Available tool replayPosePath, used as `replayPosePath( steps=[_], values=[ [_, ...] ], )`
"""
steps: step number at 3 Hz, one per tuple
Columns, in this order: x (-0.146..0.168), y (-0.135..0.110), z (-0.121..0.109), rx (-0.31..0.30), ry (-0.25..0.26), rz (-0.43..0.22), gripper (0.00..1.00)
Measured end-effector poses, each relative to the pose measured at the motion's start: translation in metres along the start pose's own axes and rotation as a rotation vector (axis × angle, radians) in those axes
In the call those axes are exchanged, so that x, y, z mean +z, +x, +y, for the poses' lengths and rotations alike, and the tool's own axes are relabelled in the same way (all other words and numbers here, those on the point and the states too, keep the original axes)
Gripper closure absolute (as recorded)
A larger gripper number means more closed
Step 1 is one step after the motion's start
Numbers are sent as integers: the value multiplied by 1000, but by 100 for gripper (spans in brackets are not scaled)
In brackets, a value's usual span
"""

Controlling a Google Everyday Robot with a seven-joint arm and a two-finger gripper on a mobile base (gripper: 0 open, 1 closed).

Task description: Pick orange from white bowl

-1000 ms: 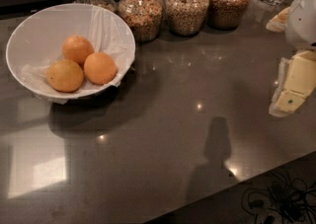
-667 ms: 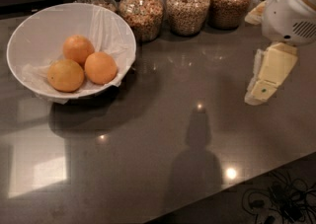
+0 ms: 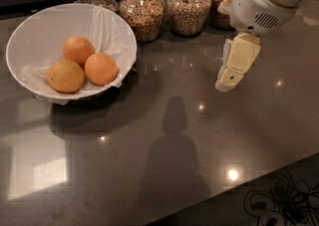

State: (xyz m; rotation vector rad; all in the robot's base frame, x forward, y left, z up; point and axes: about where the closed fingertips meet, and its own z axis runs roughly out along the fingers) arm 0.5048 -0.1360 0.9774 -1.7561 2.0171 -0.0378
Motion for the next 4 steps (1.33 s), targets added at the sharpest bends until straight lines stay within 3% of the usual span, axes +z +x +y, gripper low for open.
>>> replayPosePath(
  steps=[1,2,3,4],
  values=[
    [17,-28,0,-34,-14,-83,0],
    [33,-88,-3,-128,-25,-206,0],
    [49,-142,4,-194,-81,-323,0],
    [49,-142,4,-194,-81,-323,0]
  ],
)
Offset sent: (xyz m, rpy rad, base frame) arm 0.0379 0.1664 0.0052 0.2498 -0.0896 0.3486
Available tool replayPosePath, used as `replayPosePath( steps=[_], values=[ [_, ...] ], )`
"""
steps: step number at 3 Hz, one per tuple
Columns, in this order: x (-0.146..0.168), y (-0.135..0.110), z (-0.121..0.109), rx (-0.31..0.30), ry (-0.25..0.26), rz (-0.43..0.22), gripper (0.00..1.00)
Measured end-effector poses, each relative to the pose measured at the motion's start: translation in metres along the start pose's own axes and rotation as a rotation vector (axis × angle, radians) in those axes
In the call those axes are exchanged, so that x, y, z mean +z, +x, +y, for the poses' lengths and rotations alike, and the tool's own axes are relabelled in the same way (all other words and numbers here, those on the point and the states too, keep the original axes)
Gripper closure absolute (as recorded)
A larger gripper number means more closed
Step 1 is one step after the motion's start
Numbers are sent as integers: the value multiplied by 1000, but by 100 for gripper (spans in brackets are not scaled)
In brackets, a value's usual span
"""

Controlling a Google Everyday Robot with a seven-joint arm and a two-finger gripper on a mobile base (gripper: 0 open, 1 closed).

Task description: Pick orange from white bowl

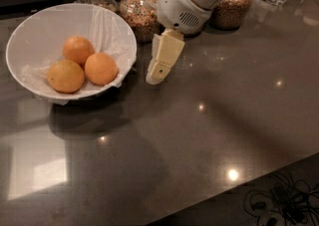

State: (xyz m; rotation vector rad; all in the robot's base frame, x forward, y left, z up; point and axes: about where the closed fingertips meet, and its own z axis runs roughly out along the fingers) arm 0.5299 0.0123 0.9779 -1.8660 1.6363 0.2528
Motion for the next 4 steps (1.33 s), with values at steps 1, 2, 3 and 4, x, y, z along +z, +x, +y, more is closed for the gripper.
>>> replayPosePath(
  steps=[1,2,3,4],
  values=[
    [9,-4,1,7,-3,-36,0],
    [35,-18,-6,-18,-13,-51,0],
    [56,-30,-14,-33,-28,-69,0],
    [72,-41,-17,-34,-51,-86,0]
  ],
)
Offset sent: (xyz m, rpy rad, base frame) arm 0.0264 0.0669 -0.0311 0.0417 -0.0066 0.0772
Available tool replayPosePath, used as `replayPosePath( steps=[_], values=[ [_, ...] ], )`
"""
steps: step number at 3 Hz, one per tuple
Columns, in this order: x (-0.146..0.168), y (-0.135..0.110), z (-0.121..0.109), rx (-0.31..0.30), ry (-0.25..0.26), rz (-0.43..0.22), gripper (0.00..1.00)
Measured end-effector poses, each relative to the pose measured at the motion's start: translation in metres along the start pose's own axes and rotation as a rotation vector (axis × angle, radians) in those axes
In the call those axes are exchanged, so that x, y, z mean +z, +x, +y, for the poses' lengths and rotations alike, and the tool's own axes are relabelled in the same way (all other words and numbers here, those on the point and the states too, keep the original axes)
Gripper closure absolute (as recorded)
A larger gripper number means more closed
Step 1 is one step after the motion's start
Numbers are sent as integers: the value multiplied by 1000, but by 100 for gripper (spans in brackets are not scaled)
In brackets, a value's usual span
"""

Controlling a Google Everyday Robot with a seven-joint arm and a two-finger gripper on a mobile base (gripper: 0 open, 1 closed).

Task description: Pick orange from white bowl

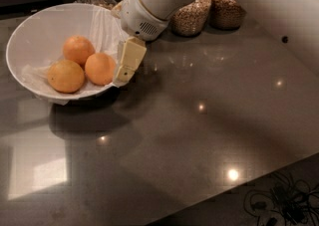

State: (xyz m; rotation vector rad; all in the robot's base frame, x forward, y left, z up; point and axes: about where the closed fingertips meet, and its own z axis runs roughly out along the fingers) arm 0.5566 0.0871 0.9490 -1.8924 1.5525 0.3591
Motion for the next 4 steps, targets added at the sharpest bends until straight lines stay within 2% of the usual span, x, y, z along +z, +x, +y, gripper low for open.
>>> replayPosePath(
  steps=[1,2,4],
  values=[
    [12,-9,-1,2,-22,-15,16],
    [19,-15,-3,7,-31,-21,22],
    [36,-16,-8,33,-39,-6,19]
  ],
)
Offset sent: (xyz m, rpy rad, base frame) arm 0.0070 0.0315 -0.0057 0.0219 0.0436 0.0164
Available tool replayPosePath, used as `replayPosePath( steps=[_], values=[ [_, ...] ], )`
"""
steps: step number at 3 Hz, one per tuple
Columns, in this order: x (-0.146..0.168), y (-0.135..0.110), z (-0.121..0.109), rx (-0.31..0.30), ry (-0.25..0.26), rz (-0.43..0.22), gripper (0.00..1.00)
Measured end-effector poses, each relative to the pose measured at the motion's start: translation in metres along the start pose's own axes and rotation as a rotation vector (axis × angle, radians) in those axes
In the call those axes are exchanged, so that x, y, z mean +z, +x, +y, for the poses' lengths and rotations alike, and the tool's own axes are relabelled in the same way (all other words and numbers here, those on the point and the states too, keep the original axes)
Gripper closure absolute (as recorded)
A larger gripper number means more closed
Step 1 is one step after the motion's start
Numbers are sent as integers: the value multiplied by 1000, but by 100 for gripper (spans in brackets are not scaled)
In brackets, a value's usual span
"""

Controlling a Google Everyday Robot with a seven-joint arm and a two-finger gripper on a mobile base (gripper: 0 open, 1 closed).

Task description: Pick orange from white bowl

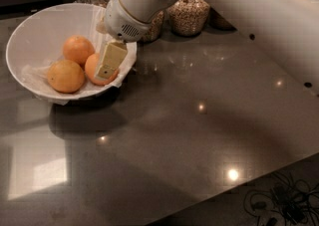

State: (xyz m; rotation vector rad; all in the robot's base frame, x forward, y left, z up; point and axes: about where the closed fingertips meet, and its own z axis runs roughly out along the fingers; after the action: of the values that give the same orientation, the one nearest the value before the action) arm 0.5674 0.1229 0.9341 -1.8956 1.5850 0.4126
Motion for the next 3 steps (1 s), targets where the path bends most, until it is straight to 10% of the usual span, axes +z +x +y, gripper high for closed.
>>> replayPosePath(
  steps=[3],
  values=[
    [34,11,-15,75,5,55,20]
  ],
)
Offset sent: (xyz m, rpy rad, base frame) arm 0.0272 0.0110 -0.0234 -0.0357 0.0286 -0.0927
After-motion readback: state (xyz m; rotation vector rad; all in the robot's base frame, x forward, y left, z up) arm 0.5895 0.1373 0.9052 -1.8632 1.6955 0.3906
